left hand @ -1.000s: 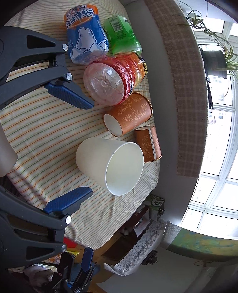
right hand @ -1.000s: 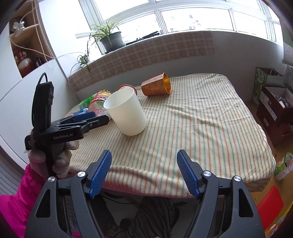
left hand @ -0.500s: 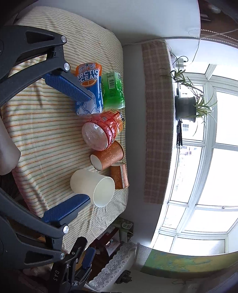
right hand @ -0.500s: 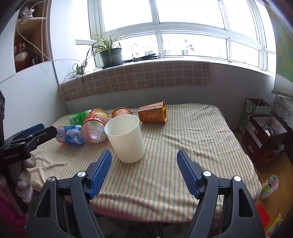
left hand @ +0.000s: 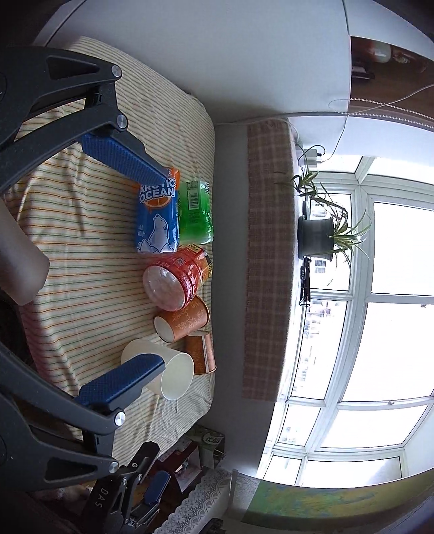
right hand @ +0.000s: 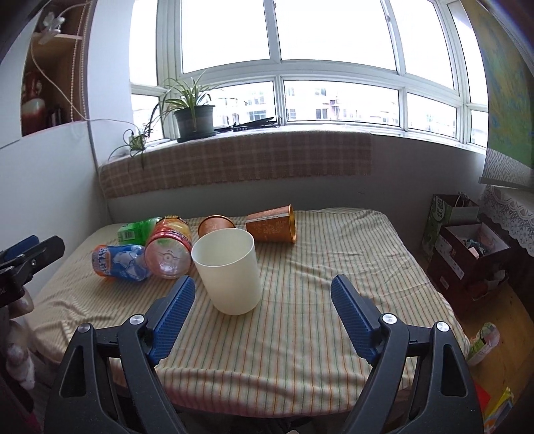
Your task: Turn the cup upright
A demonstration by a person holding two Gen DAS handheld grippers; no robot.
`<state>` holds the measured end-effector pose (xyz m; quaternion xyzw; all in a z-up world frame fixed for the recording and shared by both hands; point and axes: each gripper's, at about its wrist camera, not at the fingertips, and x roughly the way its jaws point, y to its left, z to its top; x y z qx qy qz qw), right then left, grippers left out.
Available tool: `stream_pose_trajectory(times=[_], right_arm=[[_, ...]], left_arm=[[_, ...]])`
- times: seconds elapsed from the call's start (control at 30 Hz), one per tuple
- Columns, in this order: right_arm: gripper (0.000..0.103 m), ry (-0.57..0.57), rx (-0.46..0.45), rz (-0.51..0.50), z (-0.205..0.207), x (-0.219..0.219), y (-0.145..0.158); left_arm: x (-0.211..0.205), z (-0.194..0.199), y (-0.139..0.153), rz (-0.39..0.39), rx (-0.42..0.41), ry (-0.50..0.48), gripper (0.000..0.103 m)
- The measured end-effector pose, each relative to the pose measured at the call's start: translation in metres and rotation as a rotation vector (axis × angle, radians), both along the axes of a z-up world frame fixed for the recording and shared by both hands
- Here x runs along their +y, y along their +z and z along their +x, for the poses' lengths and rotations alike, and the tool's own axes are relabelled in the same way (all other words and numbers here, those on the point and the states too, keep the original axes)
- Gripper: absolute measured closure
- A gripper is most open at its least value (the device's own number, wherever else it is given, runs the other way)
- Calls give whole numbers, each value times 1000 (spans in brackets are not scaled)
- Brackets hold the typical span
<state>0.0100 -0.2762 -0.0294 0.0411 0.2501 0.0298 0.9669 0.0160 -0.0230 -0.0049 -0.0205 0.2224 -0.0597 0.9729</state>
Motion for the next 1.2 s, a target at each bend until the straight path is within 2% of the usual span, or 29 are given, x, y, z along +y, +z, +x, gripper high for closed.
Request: stream_pose_trajectory(times=[0.6,1.2], right_arm=[[19,-25,0,24,0,-5,-1],[19,-26,14,27,1,-7,-4]], left_arm=[[-7,-6,5,38,-25,9,0],[-7,-6,10,35,-32,24,0]])
